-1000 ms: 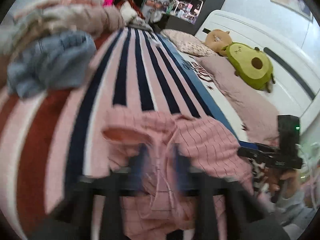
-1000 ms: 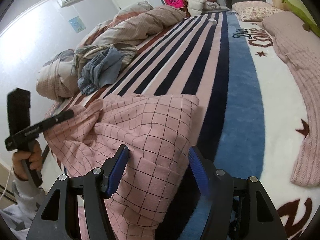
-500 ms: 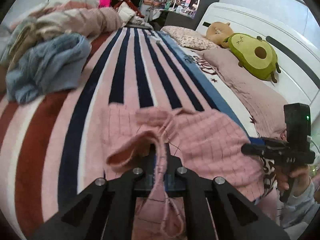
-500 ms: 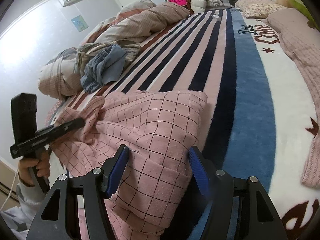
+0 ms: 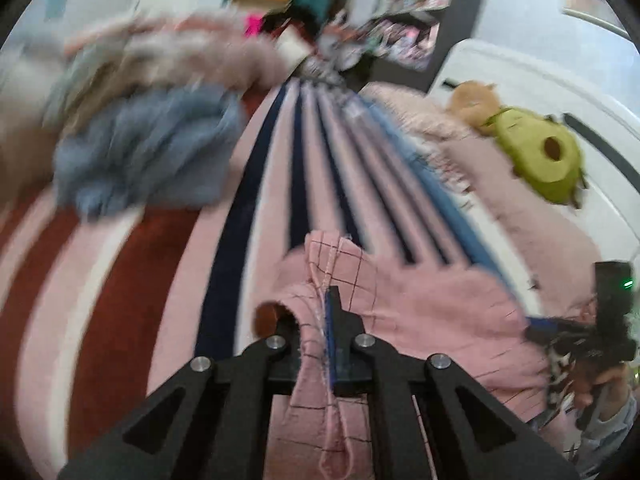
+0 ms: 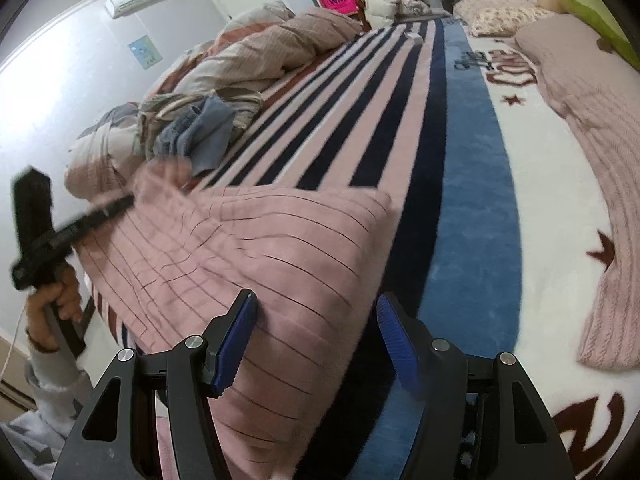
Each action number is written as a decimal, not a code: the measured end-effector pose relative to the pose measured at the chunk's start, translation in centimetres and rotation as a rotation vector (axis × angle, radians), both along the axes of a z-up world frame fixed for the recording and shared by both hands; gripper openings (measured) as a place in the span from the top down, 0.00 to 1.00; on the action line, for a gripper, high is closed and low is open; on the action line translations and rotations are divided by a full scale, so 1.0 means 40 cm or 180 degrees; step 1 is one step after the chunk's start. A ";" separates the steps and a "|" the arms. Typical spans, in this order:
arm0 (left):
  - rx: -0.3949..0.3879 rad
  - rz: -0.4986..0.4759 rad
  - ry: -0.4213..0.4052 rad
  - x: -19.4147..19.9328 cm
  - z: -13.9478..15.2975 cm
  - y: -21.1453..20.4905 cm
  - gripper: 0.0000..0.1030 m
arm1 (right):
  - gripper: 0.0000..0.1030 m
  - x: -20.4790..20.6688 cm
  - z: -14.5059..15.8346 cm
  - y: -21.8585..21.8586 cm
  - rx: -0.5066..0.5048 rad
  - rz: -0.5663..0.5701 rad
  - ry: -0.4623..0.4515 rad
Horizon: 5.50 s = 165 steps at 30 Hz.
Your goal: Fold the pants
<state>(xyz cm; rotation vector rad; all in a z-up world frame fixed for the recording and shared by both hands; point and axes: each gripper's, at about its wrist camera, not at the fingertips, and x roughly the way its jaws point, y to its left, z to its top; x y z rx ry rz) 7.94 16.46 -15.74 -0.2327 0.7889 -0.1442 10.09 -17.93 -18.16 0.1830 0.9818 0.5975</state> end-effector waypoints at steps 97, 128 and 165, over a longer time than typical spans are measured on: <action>-0.0051 0.0877 0.0001 -0.242 -0.077 0.568 0.47 | 0.66 0.038 -0.008 0.772 -0.0479 0.1404 0.0037; 0.0055 0.0975 -0.0123 -0.203 0.014 0.666 0.81 | 0.78 0.040 0.027 0.934 0.0216 0.1608 0.0377; 0.0685 0.1123 -0.0373 -0.315 0.163 0.266 0.22 | 0.30 -0.086 0.131 0.570 -0.0450 0.1276 -0.0644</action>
